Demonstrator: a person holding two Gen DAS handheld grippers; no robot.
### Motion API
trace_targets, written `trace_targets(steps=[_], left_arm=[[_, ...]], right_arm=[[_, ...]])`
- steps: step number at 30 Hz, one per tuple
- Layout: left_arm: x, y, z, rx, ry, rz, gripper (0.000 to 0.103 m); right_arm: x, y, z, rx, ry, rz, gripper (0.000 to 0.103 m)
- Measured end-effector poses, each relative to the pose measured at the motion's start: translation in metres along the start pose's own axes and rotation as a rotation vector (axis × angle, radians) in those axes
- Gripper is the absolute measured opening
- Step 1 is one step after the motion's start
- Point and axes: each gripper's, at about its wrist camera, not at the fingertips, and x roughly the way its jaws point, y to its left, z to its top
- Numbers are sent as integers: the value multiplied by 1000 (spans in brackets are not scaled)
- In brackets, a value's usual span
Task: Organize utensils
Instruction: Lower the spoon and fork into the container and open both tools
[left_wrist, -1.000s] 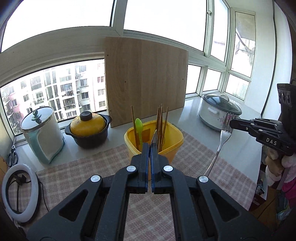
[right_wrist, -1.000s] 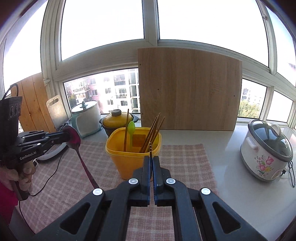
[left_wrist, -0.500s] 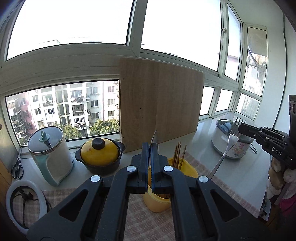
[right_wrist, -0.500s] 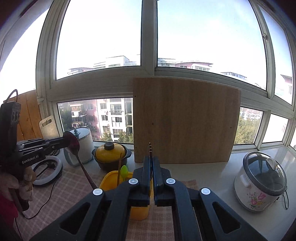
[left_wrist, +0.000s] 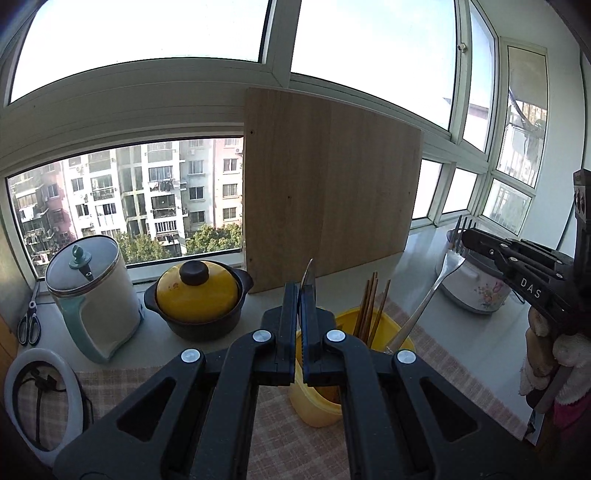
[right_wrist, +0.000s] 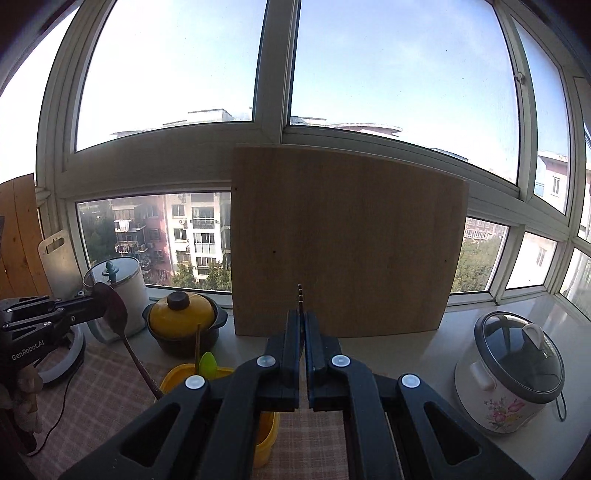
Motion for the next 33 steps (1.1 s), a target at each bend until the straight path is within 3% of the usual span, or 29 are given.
trace_targets(steps=[24,33], left_arm=[[3,-15,-32,6,77,-25,0],[-4,-14,-34,0,85,-38,0]], right_arm=[[23,17,-42,13,159,98,1],[17,16,-44,23,169,110,3]])
